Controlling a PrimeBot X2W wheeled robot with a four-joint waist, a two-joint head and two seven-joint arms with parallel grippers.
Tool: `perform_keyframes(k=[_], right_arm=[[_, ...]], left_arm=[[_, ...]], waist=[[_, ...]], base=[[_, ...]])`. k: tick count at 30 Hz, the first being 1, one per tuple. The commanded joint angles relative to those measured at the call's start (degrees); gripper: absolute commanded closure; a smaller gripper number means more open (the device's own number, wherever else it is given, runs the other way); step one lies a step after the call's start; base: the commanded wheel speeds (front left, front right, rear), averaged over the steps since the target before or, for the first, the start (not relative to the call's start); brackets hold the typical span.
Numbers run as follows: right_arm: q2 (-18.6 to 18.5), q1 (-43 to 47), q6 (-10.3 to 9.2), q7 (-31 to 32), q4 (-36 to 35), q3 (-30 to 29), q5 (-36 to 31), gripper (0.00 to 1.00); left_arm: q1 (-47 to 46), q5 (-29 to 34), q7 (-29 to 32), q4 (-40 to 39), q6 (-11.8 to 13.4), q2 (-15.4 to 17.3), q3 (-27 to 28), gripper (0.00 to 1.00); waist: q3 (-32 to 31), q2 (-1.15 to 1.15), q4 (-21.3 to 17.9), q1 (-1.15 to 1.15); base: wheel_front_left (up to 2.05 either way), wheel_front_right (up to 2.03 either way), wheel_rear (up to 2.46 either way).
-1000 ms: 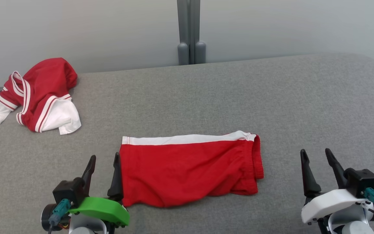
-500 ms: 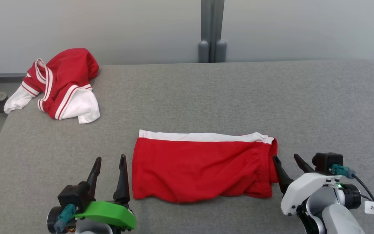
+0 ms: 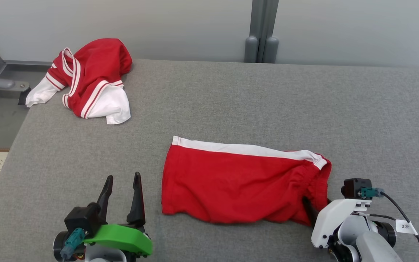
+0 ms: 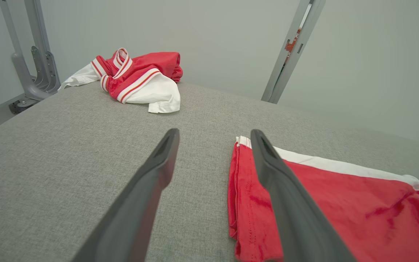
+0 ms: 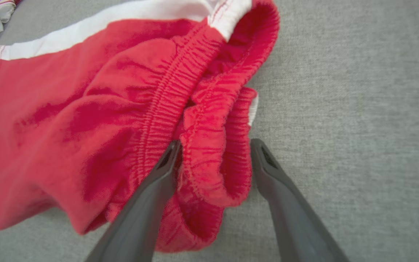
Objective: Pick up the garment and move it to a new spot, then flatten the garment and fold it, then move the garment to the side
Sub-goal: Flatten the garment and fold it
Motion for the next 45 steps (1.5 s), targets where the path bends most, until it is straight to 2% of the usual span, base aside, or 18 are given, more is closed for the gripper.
perform_keyframes(k=[1, 4, 12, 18, 22, 29, 38, 41, 45], right_arm=[[0.0, -0.3, -0.04, 0.1, 0.7, 0.6, 0.5, 0.6], [-0.1, -1.2, -0.05, -0.6, 0.9, 1.3, 1.1, 1.0], [-3.8, -3.0, -0.06, -1.8, 0.0, 0.1, 2.8, 1.0], [-9.0, -3.4, -0.06, -0.8, -1.1, -3.5, 3.0, 1.0], [-10.6, -3.3, -0.06, -0.3, -2.0, -5.6, 2.4, 1.0], [-9.3, -3.2, -0.05, -0.1, -7.1, -4.3, 3.7, 1.0], [-6.6, -2.6, -0.05, 1.9, -17.8, 4.4, 5.9, 1.0], [-5.5, -3.7, -0.05, 3.1, -18.8, 7.9, 6.5, 1.0], [-4.2, -5.3, -0.05, 4.0, -16.5, 11.8, 6.5, 1.0]], left_arm=[[-0.3, 0.8, 0.0, -0.1, -0.1, -0.2, 0.5, 0.0], [-0.3, 1.1, 0.0, -0.1, -0.2, -0.4, 0.8, 0.0], [-0.5, 1.7, 0.0, -0.2, -0.7, -0.7, 1.1, 0.0], [-1.2, 2.1, 0.0, -0.3, -1.2, -0.9, 0.6, 0.0], [-1.6, 2.4, 0.0, 0.0, -1.3, -1.0, 0.2, 0.0], [-1.9, 2.6, 0.0, 0.3, -1.6, -1.1, 0.1, 0.0], [-2.1, 2.7, 0.0, 0.1, -1.5, -1.2, 0.3, 0.0], [-2.4, 2.6, 0.0, 0.0, -1.6, -1.2, 0.2, 0.0], [-2.7, 2.4, 0.0, 0.2, -1.7, -1.3, -0.2, 0.0]], waist=[[0.1, 0.0, -0.1, 0.0], [0.2, 0.0, -0.8, 0.0], [0.7, 0.0, -3.6, 0.0], [1.1, 0.0, -5.3, 0.0], [1.3, 0.0, -5.7, 0.0], [1.2, 0.0, -5.4, 0.0], [1.1, 0.0, -3.4, 0.0], [1.4, 0.0, -2.6, 0.0], [1.8, 0.0, -1.1, 0.0]], base=[[0.0, 0.0, 0.0], [0.0, 0.0, 0.0], [0.0, 0.0, 0.0], [0.0, 0.0, 0.0], [0.0, 0.0, 0.0], [0.0, 0.0, 0.0], [0.0, 0.0, 0.0], [0.0, 0.0, 0.0], [0.0, 0.0, 0.0]])
